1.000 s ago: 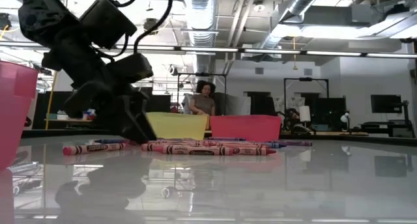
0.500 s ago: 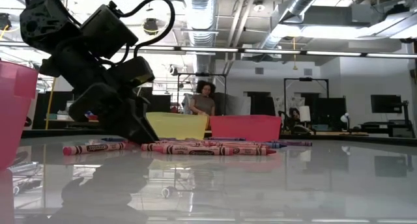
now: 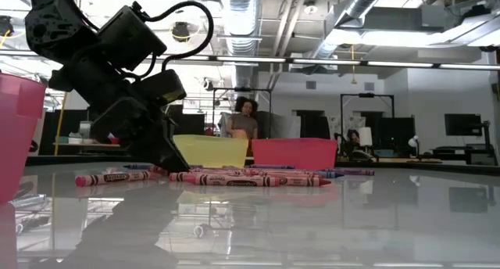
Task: Sort crayons
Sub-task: Put the pink crayon into the red bin
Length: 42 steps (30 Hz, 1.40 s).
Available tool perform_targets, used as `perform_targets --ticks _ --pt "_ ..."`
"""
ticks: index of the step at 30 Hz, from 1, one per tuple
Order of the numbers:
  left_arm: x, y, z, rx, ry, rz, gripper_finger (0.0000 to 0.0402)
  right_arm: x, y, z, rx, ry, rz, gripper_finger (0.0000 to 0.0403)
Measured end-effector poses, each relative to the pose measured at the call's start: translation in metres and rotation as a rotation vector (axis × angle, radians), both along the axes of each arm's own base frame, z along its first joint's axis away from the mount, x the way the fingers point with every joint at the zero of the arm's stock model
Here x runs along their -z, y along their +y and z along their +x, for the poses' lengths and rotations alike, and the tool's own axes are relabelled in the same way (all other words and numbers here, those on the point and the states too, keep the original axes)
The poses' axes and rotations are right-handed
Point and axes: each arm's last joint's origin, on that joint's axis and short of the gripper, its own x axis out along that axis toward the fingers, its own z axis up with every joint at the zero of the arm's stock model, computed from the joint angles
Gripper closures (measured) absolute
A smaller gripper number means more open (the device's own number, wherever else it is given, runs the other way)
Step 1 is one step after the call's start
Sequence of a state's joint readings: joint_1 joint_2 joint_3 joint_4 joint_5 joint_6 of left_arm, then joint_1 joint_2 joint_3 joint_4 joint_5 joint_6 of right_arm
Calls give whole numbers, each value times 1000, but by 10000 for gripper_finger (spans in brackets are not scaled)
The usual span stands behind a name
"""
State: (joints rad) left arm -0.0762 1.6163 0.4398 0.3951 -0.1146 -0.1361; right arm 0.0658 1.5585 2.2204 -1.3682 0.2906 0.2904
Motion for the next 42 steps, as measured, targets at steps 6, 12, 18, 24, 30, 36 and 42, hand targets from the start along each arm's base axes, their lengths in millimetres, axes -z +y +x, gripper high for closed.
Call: perform_targets --ticks 6,12,18,24,30,36,42 --pt "-17 0 -3 -27 -55 -38 391 0 2 -1 -14 1 -7 294" --pt "-45 2 -11 -77 -117 -24 391 -3 10 -4 -52 -7 -41 294" --pt "-87 6 -16 -134 -296 60 391 -4 22 -5 -31 -28 -103 294" --pt "-139 15 -26 -223 -554 74 392 -11 36 3 -7 -132 -159 294" --pt "-195 20 -45 -239 -934 81 392 -9 50 27 -44 -254 -234 294" --pt "-229 20 -66 -246 -1127 81 392 2 45 61 -57 -412 -294 294" --pt "-245 20 -76 -237 -1223 72 392 16 30 91 -135 -626 -248 294"
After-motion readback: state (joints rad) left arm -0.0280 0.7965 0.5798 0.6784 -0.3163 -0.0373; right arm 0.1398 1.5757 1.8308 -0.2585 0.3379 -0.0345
